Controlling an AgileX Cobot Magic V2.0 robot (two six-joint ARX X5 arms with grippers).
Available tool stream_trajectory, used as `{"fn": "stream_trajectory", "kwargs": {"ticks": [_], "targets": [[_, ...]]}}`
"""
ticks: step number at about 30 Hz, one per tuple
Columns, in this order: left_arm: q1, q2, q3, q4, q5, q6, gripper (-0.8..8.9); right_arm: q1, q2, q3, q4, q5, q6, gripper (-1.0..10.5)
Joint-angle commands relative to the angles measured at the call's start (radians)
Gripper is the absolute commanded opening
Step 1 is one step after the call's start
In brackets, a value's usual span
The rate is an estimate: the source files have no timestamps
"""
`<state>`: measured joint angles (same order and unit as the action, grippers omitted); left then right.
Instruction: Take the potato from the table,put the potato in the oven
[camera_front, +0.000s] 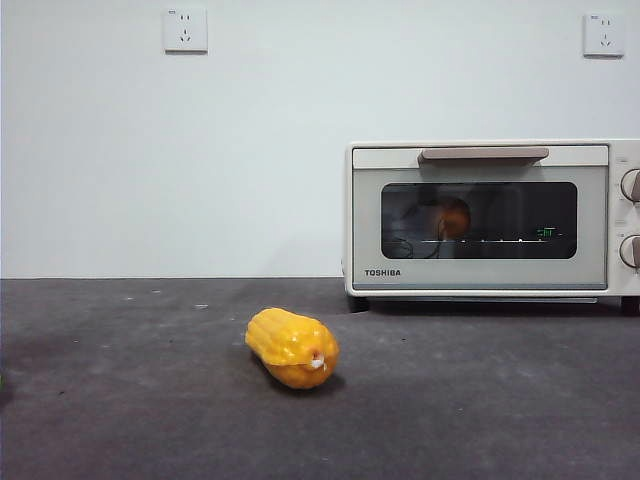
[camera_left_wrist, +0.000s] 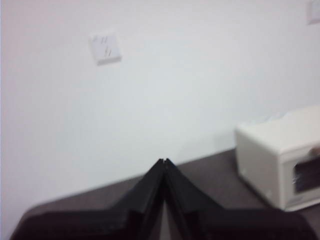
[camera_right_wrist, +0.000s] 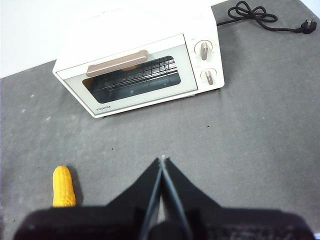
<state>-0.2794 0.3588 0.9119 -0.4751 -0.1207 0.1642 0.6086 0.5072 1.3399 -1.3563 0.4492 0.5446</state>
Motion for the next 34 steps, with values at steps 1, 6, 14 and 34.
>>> {"fn": "stream_trajectory", "kwargs": {"ticks": [1,6,14,34], "targets": [[0.034,-0.073,-0.19,0.097,0.006,-0.001,-0.03,0.001,0.0,-0.003,-0.021,0.005,-0.006,0.0],[0.048,-0.154,-0.448,0.332,0.041,-0.005,-0.03,0.001,0.0,-0.003,-0.021,0.005,-0.006,0.0],[0.106,-0.227,-0.661,0.433,0.049,-0.059,-0.04,0.001,0.0,-0.003,-0.021,0.005,-0.006,0.0],[0.199,-0.355,-0.905,0.425,0.111,-0.087,-0.04,0.001,0.0,-0.003,-0.021,0.005,-0.006,0.0]]}}
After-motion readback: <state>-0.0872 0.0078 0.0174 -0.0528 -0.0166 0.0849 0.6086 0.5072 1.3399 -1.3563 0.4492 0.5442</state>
